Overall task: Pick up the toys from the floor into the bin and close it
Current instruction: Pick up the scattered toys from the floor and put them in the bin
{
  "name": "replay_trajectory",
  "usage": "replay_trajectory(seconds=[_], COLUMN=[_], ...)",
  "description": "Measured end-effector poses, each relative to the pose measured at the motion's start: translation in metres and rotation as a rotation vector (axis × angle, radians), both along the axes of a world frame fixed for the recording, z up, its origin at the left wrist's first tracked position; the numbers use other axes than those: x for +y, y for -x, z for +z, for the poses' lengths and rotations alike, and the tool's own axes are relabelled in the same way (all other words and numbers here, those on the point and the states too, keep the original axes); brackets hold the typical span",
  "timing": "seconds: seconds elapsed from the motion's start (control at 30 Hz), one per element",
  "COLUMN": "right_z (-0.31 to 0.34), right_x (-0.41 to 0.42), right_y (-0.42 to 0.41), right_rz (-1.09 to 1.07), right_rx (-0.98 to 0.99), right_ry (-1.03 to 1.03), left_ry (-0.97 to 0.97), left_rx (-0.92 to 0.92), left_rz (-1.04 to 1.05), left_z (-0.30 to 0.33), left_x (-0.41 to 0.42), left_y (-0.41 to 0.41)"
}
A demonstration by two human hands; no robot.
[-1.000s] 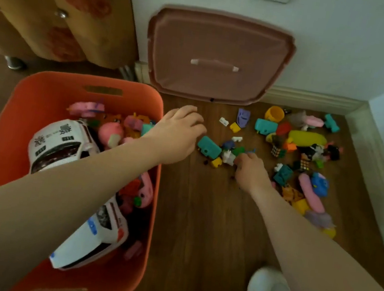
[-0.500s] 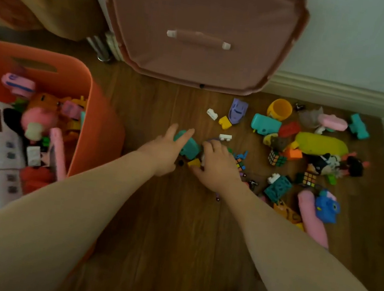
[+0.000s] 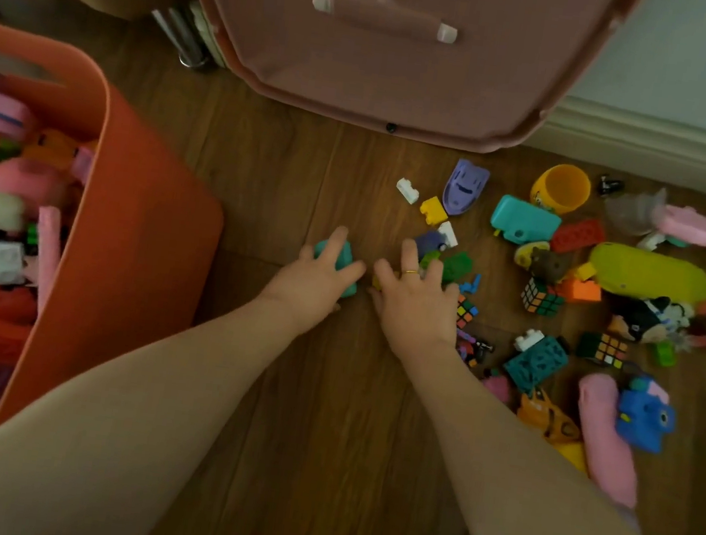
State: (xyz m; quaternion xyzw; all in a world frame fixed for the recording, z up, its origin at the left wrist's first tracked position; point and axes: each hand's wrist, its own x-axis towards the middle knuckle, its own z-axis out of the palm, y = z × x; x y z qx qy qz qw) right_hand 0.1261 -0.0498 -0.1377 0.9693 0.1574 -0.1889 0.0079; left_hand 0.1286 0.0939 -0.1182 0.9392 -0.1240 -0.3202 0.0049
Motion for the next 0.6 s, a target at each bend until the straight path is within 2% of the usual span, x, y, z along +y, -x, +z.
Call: replay_trajectory(seconds=[0.23, 0.33, 0.4, 0.47, 0.53, 0.6], right_z=[0.001, 0.003, 0.009, 0.019, 0.034, 0.054], right_x=[-0.005, -0.006, -0.003, 0.001, 0.009, 0.019], right_y=[-0.009, -0.008, -0.005, -0.004, -0.004, -0.004], right_rz=[-0.02, -0.18, -0.375, -0.568, -0.804, -1.067], right_rx=[0.027, 0.01, 0.048, 0.139, 0.31, 0.507], right_ry=[-0.033, -0.252, -0.526, -0.75, -0.938, -1.056], left_ry=[0.067, 0.185, 0.332, 0.564, 0.857, 1.083], left_rx=[-0.059, -0.065, -0.053, -0.051, 0.022, 0.146], left_rz=[0.148, 0.323, 0.473, 0.677, 0.939, 1.098], left_z=[0.002, 0.006, 0.009, 0.02, 0.039, 0.058], left_x=[0.003, 0.005, 0.005, 0.003, 0.003, 0.004], left_y=[0.005, 0.012, 0.015, 0.016, 0.02, 0.024])
